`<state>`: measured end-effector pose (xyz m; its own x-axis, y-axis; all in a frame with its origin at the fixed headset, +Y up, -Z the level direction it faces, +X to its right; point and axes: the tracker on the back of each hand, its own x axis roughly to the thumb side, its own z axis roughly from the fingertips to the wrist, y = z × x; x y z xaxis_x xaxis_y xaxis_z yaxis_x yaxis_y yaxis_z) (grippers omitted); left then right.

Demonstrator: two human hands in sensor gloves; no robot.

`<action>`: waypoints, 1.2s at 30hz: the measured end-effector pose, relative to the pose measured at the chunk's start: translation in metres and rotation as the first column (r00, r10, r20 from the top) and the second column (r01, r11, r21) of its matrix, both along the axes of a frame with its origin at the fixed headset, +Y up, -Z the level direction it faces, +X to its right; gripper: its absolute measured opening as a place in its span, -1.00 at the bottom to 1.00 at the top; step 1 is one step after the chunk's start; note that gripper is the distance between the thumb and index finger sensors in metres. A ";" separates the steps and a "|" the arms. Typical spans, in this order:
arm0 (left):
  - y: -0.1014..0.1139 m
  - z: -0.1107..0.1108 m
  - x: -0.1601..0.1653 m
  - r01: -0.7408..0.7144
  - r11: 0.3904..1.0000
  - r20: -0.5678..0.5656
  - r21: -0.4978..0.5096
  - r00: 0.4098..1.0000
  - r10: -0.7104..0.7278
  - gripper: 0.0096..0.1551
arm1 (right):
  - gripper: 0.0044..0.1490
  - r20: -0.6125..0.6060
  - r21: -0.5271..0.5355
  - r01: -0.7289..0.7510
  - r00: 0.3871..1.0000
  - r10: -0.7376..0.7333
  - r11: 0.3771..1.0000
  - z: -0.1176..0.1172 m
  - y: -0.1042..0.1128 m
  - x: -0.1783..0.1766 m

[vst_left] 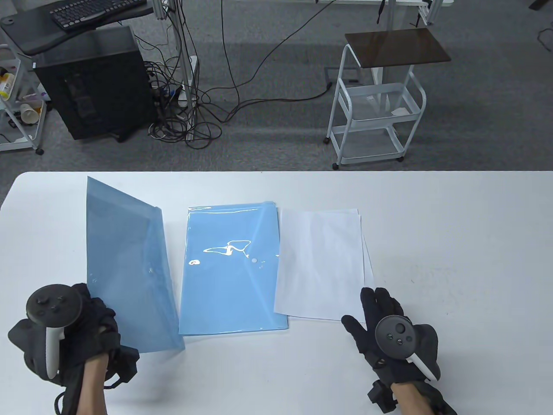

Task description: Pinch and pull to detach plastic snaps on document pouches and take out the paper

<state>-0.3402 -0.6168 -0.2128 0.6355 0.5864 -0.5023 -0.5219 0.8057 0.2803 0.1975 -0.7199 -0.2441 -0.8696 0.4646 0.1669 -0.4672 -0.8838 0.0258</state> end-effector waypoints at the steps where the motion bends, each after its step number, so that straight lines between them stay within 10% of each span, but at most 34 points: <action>1: 0.002 0.002 0.003 -0.024 1.000 0.018 0.021 1.000 0.024 -0.49 | 0.05 0.001 0.001 0.002 1.000 -0.002 1.000 0.000 0.000 0.000; 15: 0.003 0.014 0.035 -0.244 0.962 0.191 0.126 0.957 0.218 -0.45 | 0.05 0.005 0.004 0.007 1.000 -0.007 1.000 0.001 0.000 0.001; 30: -0.112 -0.007 0.103 -0.660 0.726 0.306 -0.191 0.663 0.683 -0.41 | 0.05 -0.004 0.008 0.003 1.000 -0.003 1.000 0.002 -0.001 -0.001; 36: -0.140 -0.009 0.123 -0.584 0.759 0.281 -0.287 0.706 0.650 -0.42 | 0.05 -0.004 0.005 -0.002 1.000 0.002 1.000 0.002 -0.002 -0.001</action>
<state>-0.2177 -0.7563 -0.2220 0.3072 0.8388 -0.4495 -0.9513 0.2834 -0.1213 0.1963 -0.7214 -0.2420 -0.8698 0.4623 0.1722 -0.4655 -0.8847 0.0234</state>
